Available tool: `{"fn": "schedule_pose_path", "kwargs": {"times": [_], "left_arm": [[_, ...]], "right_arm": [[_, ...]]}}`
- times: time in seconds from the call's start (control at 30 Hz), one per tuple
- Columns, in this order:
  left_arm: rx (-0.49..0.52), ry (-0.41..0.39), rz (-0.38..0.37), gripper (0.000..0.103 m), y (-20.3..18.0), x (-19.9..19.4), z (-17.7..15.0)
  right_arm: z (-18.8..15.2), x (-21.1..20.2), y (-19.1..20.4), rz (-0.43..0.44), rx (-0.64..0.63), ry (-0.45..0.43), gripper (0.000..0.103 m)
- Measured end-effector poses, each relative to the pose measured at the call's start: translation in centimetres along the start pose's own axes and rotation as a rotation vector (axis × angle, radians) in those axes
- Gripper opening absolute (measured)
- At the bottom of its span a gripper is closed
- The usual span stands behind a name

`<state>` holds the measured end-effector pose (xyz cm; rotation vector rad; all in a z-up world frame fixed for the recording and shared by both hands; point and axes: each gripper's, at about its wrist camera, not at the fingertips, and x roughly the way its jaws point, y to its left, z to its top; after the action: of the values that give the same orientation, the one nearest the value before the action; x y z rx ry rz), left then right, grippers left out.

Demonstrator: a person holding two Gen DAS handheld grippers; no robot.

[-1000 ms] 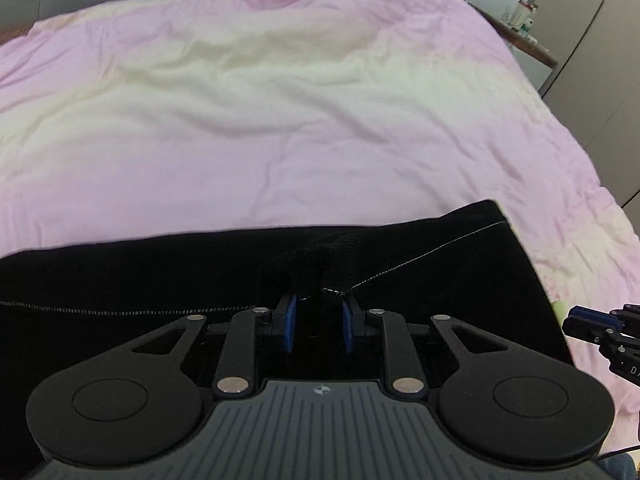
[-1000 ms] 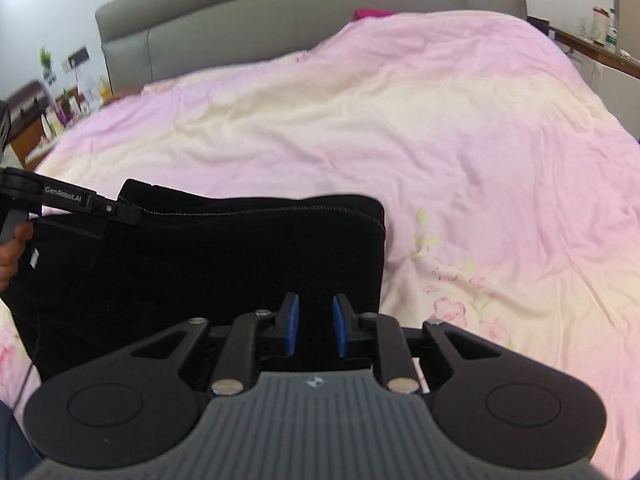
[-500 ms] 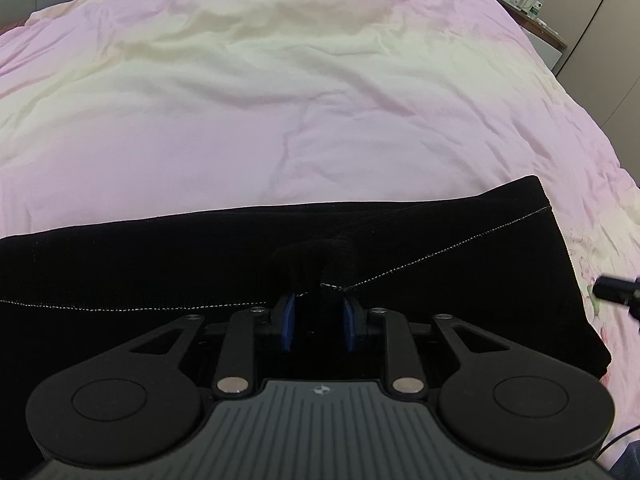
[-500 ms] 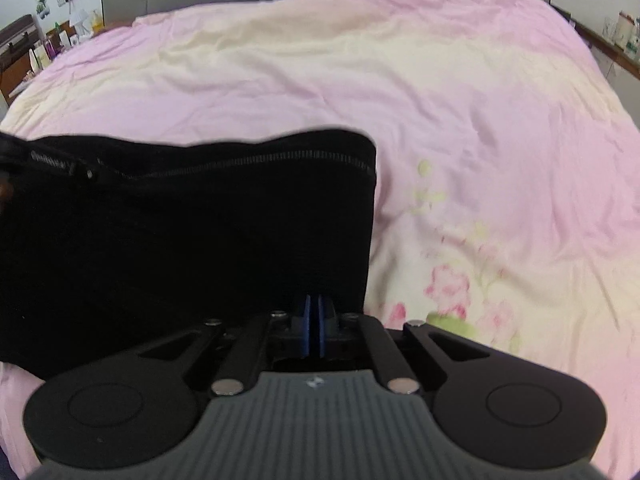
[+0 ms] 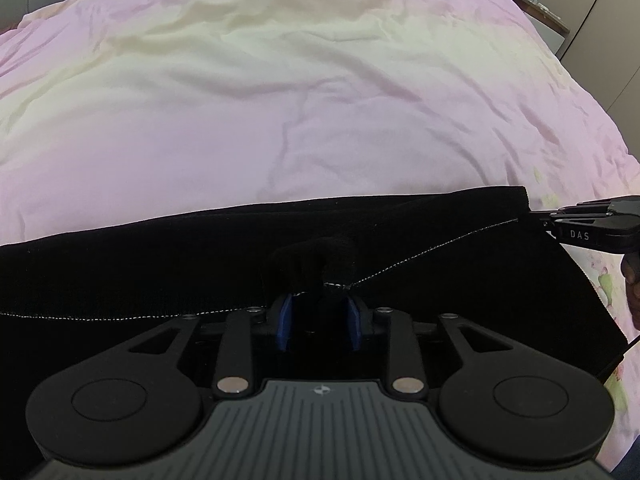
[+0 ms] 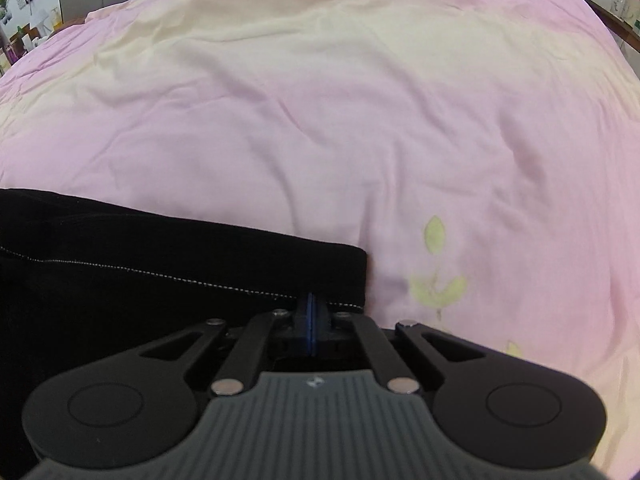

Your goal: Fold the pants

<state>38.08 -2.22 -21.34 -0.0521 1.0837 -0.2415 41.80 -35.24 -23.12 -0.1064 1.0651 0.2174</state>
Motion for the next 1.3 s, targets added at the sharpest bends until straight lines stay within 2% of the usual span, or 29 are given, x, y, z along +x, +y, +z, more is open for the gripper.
{"fn": "schedule_pose_path", "kwargs": {"times": [0.1, 0.17, 0.33, 0.43, 0.6, 0.67, 0.73, 0.77, 0.87, 0.97, 1.03, 1.1, 1.13, 1.17, 1.23, 1.3], "left_arm": [[0.011, -0.008, 0.028, 0.046, -0.3, -1.1, -0.1], [0.013, -0.034, 0.031, 0.054, -0.4, -2.6, -0.7], [0.018, -0.082, 0.018, 0.055, -1.9, -6.5, -3.0], [0.039, -0.094, 0.061, 0.055, -3.2, -7.3, -4.6], [0.000, -0.007, 0.109, 0.055, -3.1, -3.9, -6.4], [-0.048, 0.006, 0.093, 0.058, -2.6, -3.0, -7.1], [-0.066, 0.003, 0.106, 0.066, -2.4, -2.8, -7.5], [-0.077, 0.006, 0.107, 0.066, -2.3, -3.0, -7.5], [-0.086, -0.006, 0.102, 0.066, -2.1, -4.5, -7.7], [-0.046, -0.038, 0.118, 0.066, -1.7, -6.9, -8.3], [0.001, -0.070, 0.128, 0.067, -0.9, -8.9, -9.0], [-0.001, -0.089, 0.139, 0.069, 0.8, -10.9, -9.5], [-0.021, -0.101, 0.141, 0.072, 1.9, -12.1, -9.7], [-0.045, -0.114, 0.142, 0.074, 3.1, -13.3, -9.9], [-0.086, -0.140, 0.150, 0.076, 5.9, -15.6, -10.4], [-0.108, -0.156, 0.172, 0.079, 8.8, -17.7, -10.9]], "right_arm": [[0.6, -1.5, 0.5, -0.019, -0.030, 0.004, 0.000], [-0.1, -4.3, 0.6, -0.004, -0.042, -0.021, 0.000], [-4.6, -10.9, 1.8, 0.052, -0.080, -0.070, 0.000], [-8.2, -13.3, 2.3, 0.081, -0.068, -0.076, 0.000], [-13.3, -13.1, 3.2, 0.045, -0.074, -0.064, 0.000], [-14.9, -11.6, 3.4, 0.014, -0.093, -0.044, 0.000], [-15.8, -10.4, 3.5, -0.002, -0.094, -0.048, 0.000], [-16.1, -10.1, 3.7, -0.014, -0.104, -0.053, 0.000], [-15.6, -10.0, 4.2, -0.036, -0.137, -0.028, 0.000], [-14.9, -10.5, 4.0, -0.023, -0.158, -0.009, 0.000], [-14.6, -11.3, 4.1, -0.020, -0.194, -0.016, 0.000], [-14.4, -12.5, 4.6, -0.032, -0.254, -0.034, 0.000], [-14.3, -13.1, 4.8, -0.039, -0.278, -0.044, 0.005], [-14.1, -13.8, 5.0, -0.039, -0.299, -0.055, 0.020], [-13.6, -15.1, 5.5, -0.017, -0.331, -0.082, 0.034], [-13.0, -16.4, 6.4, 0.002, -0.376, -0.106, 0.035]]}}
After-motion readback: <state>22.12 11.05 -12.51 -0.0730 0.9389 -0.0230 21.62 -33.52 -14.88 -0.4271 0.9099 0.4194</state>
